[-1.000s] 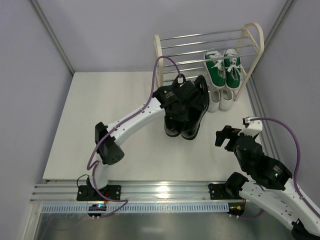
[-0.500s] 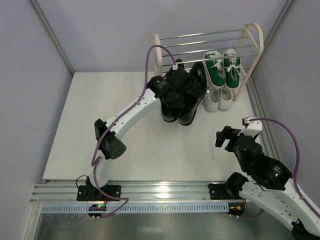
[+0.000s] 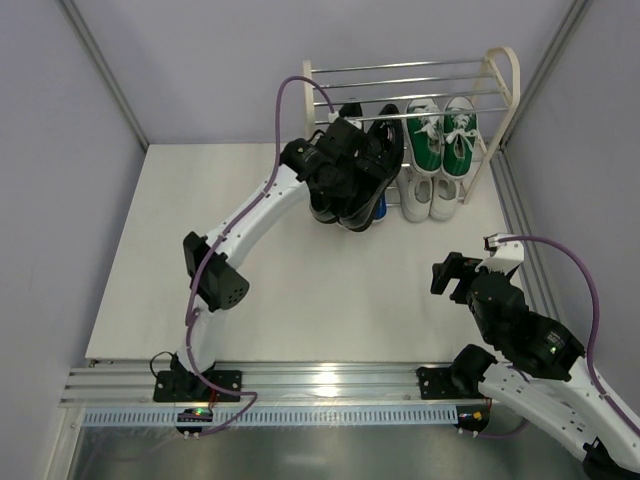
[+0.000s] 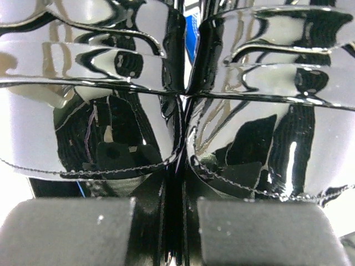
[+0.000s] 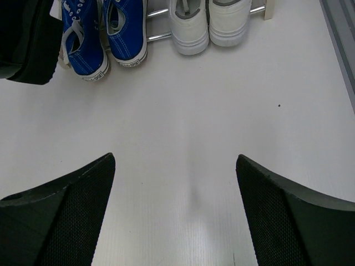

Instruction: Place and organize the shoes onto the shoe shelf

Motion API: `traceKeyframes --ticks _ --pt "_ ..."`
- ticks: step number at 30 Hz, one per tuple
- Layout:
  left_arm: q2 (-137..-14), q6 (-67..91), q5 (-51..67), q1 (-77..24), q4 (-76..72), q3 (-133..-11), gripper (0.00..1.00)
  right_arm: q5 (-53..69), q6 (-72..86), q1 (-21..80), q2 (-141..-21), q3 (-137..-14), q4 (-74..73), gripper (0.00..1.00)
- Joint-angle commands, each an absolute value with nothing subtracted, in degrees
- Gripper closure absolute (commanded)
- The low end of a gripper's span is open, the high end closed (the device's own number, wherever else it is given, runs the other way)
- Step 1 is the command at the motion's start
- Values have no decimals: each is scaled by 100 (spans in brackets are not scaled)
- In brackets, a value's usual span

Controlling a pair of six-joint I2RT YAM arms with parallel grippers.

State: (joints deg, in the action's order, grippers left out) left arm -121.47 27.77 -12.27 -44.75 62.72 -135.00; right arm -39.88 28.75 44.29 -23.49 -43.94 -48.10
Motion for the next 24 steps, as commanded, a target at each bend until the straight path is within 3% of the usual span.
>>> traceKeyframes --ticks 1,15,24 --pt "-11470 2689 -1986 -4035 5651 -13711 100 -4025 2769 4456 -2373 -4500 -4658 10" --pt "-10916 2681 -2312 -3516 6038 -13245 100 -4060 2707 4456 -2355 -4430 -4579 10" --pt "-11215 2672 -1503 -3524 6205 -14097 100 -4087 2663 4456 -2347 -4395 -4535 10"
